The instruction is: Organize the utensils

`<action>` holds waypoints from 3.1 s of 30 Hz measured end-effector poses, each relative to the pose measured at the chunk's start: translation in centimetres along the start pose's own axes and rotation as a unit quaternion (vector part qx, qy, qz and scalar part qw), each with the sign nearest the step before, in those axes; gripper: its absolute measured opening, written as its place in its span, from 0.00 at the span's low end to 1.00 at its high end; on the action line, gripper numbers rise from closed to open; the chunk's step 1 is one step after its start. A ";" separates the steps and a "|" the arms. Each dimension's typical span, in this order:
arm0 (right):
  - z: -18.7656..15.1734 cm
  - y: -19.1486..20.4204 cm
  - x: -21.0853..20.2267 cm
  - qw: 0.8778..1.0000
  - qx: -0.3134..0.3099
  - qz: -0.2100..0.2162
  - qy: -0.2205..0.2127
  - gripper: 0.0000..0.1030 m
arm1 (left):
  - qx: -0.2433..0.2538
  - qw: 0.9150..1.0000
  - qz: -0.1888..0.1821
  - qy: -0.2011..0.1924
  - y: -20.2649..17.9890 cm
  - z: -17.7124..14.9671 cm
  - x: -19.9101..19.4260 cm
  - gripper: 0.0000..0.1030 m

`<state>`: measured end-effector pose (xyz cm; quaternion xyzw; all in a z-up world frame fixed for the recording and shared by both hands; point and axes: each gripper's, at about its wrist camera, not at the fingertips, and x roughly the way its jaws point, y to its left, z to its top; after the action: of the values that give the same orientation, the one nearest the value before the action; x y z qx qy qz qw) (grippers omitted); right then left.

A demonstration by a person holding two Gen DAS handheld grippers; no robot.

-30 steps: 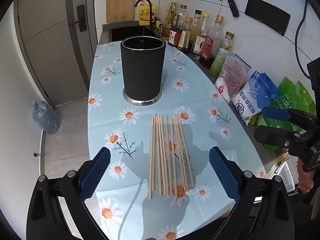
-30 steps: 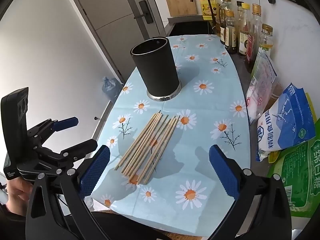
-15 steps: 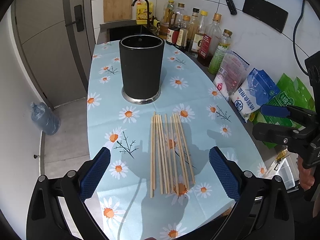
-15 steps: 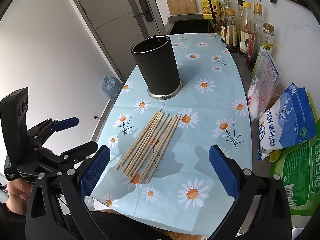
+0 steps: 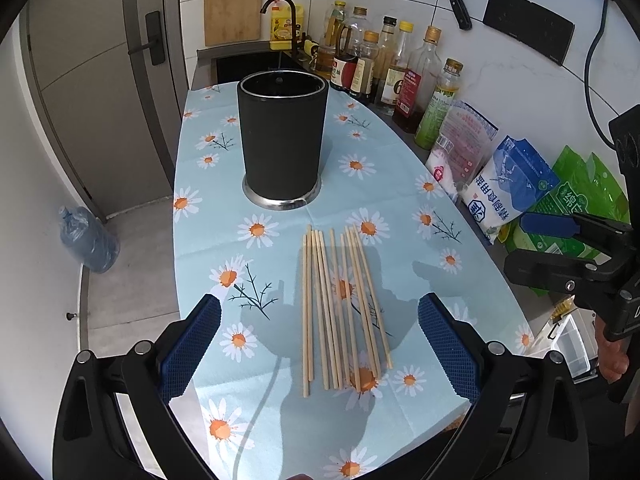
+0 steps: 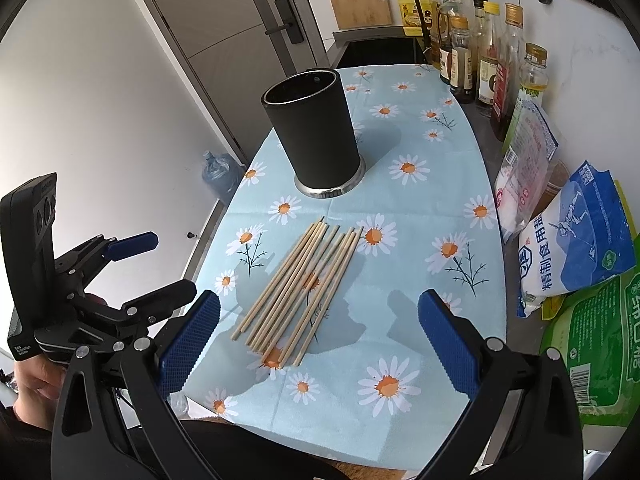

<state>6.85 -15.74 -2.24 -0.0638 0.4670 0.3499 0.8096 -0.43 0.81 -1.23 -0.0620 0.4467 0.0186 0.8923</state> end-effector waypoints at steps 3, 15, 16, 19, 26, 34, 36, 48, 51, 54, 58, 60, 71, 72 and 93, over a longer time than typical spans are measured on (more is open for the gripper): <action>-0.1 0.0 0.1 1.000 0.001 -0.001 0.002 0.95 | 0.000 1.000 -0.001 -0.001 0.1 0.0 0.0 0.94; -0.3 0.1 0.3 1.000 0.005 -0.005 0.000 0.95 | 0.008 1.000 -0.005 -0.001 0.5 0.0 0.1 0.94; -0.3 0.2 0.3 1.000 0.005 -0.006 0.000 0.95 | 0.008 1.000 -0.005 -0.002 0.6 0.1 0.1 0.94; -0.3 0.3 0.4 1.000 0.007 -0.007 -0.001 0.95 | 0.009 1.000 -0.005 -0.002 0.7 0.1 0.0 0.94; -0.5 0.7 0.8 1.000 0.013 -0.008 -0.002 0.95 | 0.013 1.000 -0.007 0.000 1.1 -0.1 0.0 0.94; -0.6 1.1 0.9 1.000 0.013 -0.007 -0.004 0.95 | 0.016 1.000 -0.010 -0.004 1.7 -0.3 -0.1 0.94; -0.6 1.2 0.9 1.000 0.013 -0.008 -0.004 0.95 | 0.016 1.000 -0.010 -0.003 1.7 -0.2 -0.1 0.94; -0.2 1.4 1.1 1.000 0.014 -0.007 -0.007 0.95 | 0.019 1.000 -0.010 -0.005 2.2 -0.2 -0.2 0.94; -0.2 1.3 1.2 1.000 0.016 -0.008 -0.004 0.95 | 0.021 1.000 -0.012 -0.002 2.2 -0.2 0.0 0.94; -0.3 1.1 1.5 1.000 0.021 -0.007 0.000 0.95 | 0.020 1.000 -0.013 0.003 2.4 -0.2 0.4 0.94; -0.3 0.7 1.9 0.999 0.032 -0.006 0.007 0.95 | 0.013 0.999 -0.032 0.013 2.8 -0.1 1.2 0.94; -0.3 0.1 2.4 0.999 0.045 0.001 0.013 0.95 | 0.016 0.999 -0.042 0.013 2.9 0.0 1.3 0.94; 0.8 -3.1 9.1 0.988 0.115 0.026 0.099 0.70 | 0.042 0.995 -0.052 0.071 3.3 0.5 6.3 0.93; 0.8 -3.3 9.6 0.987 0.118 0.029 0.104 0.66 | 0.042 0.995 -0.055 0.071 3.4 0.6 6.7 0.93; 3.4 -5.4 19.9 0.954 0.160 -0.038 0.252 0.19 | 0.014 0.990 -0.065 0.123 6.1 0.2 11.6 0.93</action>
<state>19.02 -8.19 -17.46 -0.0374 0.7028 0.2123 0.6779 6.13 6.60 -10.93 -0.0801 0.5486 -0.0533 0.8305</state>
